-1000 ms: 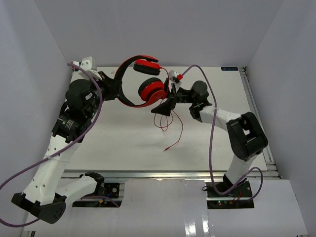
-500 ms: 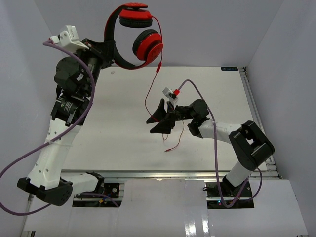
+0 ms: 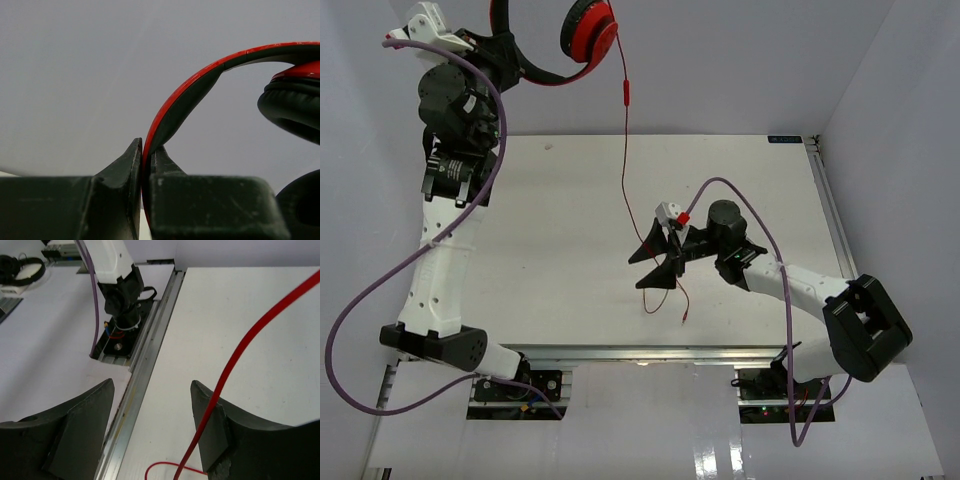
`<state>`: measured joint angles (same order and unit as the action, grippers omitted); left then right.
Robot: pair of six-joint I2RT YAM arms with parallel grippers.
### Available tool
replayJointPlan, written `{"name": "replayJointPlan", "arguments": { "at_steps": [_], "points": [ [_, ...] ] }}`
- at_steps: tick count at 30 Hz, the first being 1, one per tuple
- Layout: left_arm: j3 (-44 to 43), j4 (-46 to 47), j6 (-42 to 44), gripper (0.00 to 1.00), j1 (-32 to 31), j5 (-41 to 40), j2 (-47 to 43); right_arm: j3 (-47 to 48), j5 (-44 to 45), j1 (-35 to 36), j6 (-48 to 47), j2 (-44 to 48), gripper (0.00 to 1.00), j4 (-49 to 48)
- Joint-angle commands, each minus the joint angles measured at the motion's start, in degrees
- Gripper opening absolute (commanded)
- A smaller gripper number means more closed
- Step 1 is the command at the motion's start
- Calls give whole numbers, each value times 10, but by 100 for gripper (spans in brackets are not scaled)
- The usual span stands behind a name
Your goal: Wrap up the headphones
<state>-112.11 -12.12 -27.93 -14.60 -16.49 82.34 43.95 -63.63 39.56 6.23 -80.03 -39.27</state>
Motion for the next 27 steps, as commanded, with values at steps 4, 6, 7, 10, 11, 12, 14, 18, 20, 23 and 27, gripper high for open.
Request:
{"name": "replayJointPlan", "arguments": {
  "at_steps": [4, 6, 7, 10, 11, 12, 14, 18, 20, 23, 27],
  "points": [
    [-122, -7, -86, 0, 106, 58, 63, -24, -10, 44, -205, 28, 68, 206],
    [-120, -5, -90, 0, 118, 59, 68, -22, -6, 50, -226, 32, 64, 230],
    [-117, -4, -92, 0, 125, 59, 69, -18, -3, 52, -238, 34, 61, 246],
    [-106, 0, -98, 0, 148, 63, 72, -2, 9, 58, -289, 36, 49, 319],
    [-98, 1, -105, 0, 167, 66, 74, 0, 14, 61, -303, 36, 45, 339],
    [-92, 2, -108, 0, 172, 70, 74, 4, 30, 64, -309, 37, 34, 352],
    [-83, 6, -107, 0, 179, 72, 75, 18, 78, 72, -320, 37, 14, 381],
    [-55, 14, -80, 0, 179, 90, 83, 130, 247, 105, -427, 32, 8, 546],
    [-37, 20, -60, 0, 174, 118, 87, 202, 406, 122, -478, 32, 8, 659],
    [19, 26, -9, 0, 145, 144, 98, 259, 648, 130, -590, 63, 8, 715],
    [90, 45, 89, 0, 58, 181, 122, 297, 815, 121, -721, 94, 8, 676]
  ]
}}
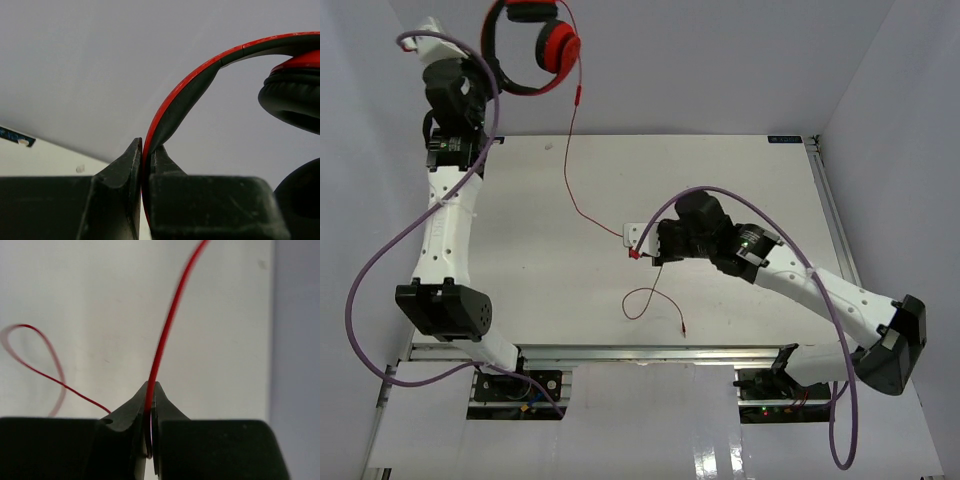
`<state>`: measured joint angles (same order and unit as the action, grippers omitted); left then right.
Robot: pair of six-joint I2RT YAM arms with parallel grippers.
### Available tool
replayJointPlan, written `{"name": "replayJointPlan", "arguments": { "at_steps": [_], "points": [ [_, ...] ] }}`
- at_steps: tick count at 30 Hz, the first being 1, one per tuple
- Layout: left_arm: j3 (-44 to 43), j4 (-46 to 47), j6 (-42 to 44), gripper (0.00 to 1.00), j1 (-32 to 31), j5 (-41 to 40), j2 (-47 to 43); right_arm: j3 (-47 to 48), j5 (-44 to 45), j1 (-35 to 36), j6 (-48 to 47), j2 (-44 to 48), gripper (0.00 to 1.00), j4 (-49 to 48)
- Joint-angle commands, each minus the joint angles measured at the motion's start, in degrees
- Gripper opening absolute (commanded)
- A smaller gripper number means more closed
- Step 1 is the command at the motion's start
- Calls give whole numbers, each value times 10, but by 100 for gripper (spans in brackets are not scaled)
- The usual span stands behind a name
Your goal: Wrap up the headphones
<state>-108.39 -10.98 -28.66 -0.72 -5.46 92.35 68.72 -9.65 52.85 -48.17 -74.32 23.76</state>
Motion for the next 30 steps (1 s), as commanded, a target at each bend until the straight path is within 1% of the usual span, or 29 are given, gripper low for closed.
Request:
{"name": "replayJointPlan", "arguments": {
  "at_steps": [1, 2, 4, 6, 8, 11, 13, 15, 16, 18, 21, 24, 26, 27, 29, 30],
  "points": [
    [76, 39, 130, 0, -100, 94, 36, 68, 298, -22, -202, 31, 8, 40],
    [84, 38, 146, 0, -127, 109, 43, 75, 317, -27, -215, 28, 8, 17],
    [106, 38, 174, 0, -165, 126, 69, 102, 322, -28, -243, 20, 8, -12],
    [124, 34, 209, 0, -204, 135, 84, 153, 313, -28, -246, 1, 8, -11],
    [144, 36, 227, 0, -232, 146, 95, 181, 317, -28, -254, -14, 8, -17],
    [174, 38, 262, 0, -266, 157, 97, 185, 321, -35, -269, -21, 8, -36],
    [203, 47, 283, 0, -282, 181, 86, 171, 317, -52, -272, -20, 8, -55],
    [252, 64, 285, 0, -286, 198, 59, 156, 312, -69, -275, -14, 8, -69],
    [259, 74, 287, 0, -286, 206, 49, 150, 306, -81, -274, -12, 8, -76],
    [302, 93, 310, 0, -286, 208, 20, 138, 271, -116, -270, -8, 8, -83],
    [334, 100, 327, 0, -286, 206, -9, 136, 232, -154, -259, 1, 8, -83],
    [350, 102, 345, 0, -286, 207, -29, 172, 183, -189, -238, 2, 8, -74],
    [363, 103, 362, 0, -286, 182, -37, 214, 133, -208, -210, 2, 8, -41],
    [371, 104, 370, 0, -286, 162, -40, 232, 106, -217, -190, 2, 8, -3],
    [381, 116, 381, 0, -286, 141, -43, 289, -31, -230, -149, 2, 8, 51],
    [381, 123, 387, 0, -286, 137, -41, 305, -60, -231, -140, 1, 8, 70]
  ]
}}
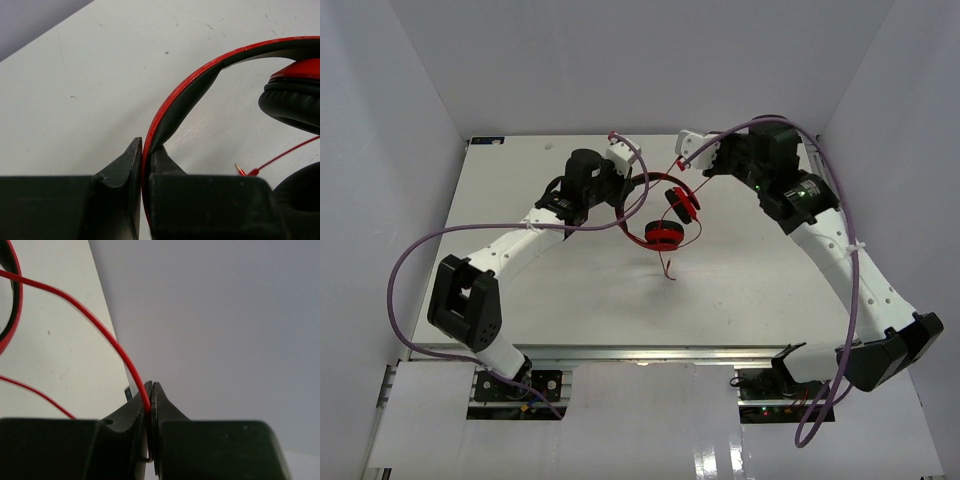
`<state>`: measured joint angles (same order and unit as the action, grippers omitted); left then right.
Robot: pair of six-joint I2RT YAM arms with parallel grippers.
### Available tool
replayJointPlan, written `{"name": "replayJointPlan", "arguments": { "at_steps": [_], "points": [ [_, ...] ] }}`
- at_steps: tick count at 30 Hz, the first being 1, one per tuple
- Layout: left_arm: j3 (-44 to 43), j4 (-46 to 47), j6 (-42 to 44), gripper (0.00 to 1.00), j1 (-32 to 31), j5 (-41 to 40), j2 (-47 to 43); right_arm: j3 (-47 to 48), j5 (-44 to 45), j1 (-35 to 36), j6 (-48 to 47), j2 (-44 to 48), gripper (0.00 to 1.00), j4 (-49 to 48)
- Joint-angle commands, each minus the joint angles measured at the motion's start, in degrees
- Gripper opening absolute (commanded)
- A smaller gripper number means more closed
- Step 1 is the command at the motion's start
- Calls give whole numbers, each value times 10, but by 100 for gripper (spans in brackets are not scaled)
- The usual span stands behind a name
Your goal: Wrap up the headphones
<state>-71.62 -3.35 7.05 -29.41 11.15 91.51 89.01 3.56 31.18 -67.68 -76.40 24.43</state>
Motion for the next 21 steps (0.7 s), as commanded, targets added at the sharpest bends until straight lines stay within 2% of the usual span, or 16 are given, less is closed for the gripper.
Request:
{"name": "replayJointPlan", "arguments": {
  "at_steps": [1, 5, 8, 13, 17, 21],
  "points": [
    [11, 46, 36, 0, 1, -34, -29, 117, -203, -14, 63, 20, 8, 73],
    [8, 54, 55, 0, 1, -103, -10, 176, -252, -19, 68, 15, 8, 121],
    [4, 57, 61, 0, 1, -119, -2, 207, -292, -20, 65, 11, 8, 153],
    [15, 49, 51, 0, -1, -23, -12, 150, -172, -21, 57, 6, 8, 73],
    [43, 56, 24, 0, -6, 45, -28, 117, -161, -22, 72, -8, 8, 23],
    [60, 62, 4, 0, -22, 80, -39, 101, -142, -21, 89, -33, 8, -19]
  ]
}}
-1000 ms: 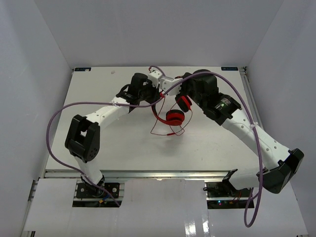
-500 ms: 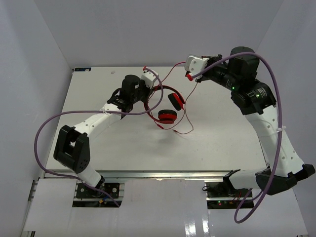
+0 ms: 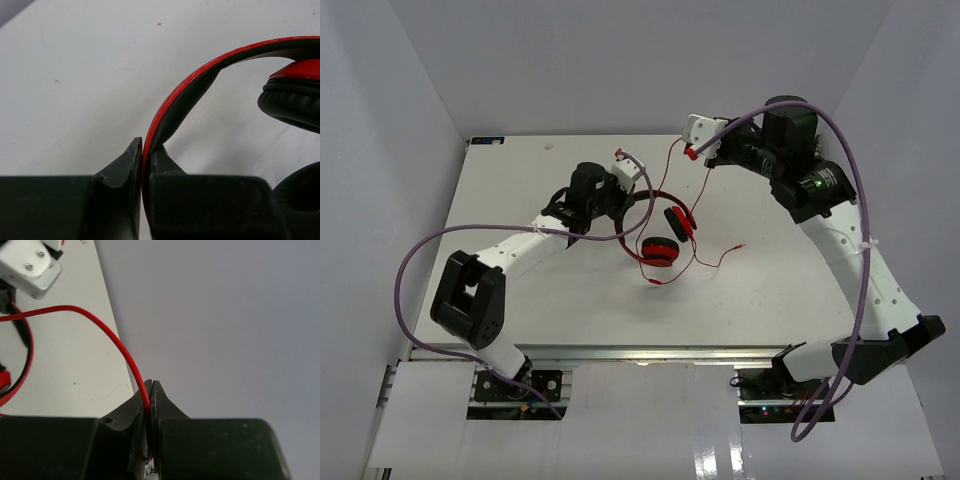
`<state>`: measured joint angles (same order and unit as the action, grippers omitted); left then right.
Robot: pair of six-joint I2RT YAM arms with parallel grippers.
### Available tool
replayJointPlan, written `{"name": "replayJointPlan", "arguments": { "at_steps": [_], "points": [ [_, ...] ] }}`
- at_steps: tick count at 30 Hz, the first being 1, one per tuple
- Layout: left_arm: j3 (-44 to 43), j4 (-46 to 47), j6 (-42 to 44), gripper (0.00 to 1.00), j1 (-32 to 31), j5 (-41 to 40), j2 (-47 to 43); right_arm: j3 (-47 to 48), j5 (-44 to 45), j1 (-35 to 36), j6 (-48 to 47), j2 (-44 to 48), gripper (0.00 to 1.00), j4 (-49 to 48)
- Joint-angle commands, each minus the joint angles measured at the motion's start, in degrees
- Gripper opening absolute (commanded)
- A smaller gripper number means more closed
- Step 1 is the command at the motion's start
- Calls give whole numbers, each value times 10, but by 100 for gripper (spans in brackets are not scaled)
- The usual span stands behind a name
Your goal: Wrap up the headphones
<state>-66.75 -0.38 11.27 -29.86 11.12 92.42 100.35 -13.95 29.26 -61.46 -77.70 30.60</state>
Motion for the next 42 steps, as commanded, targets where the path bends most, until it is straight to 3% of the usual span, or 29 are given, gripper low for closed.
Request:
{"name": "replayJointPlan", "arguments": {
  "at_steps": [1, 4, 8, 14, 18, 23, 30, 36, 40, 42],
  "points": [
    [14, 33, -42, 0, -20, 86, -52, -19, 49, -3, 28, -24, 8, -99],
    [24, 37, -50, 0, -27, 92, -76, -37, 87, -21, 31, -38, 8, -144],
    [44, 30, -43, 0, -28, 75, -133, -40, 46, -73, 66, -37, 8, -155],
    [62, 6, -33, 0, -28, 60, -209, -26, 20, -80, 73, -33, 8, -119],
    [74, -9, -79, 0, -28, 115, -251, -25, 14, -64, 129, -31, 8, -94],
    [68, -22, -98, 0, -28, 100, -301, -65, 26, -72, 216, -17, 8, -126],
    [73, -70, -66, 0, -28, 66, -300, -57, -46, -106, 307, 21, 8, -180],
    [99, -68, -62, 0, -28, 65, -302, -26, -57, -131, 302, 13, 8, -167],
    [89, -70, -85, 0, -28, 106, -317, -68, -78, -131, 299, 8, 8, -159],
    [72, -72, -99, 0, -28, 105, -330, -141, -78, -131, 308, 15, 8, -184]
  ]
}}
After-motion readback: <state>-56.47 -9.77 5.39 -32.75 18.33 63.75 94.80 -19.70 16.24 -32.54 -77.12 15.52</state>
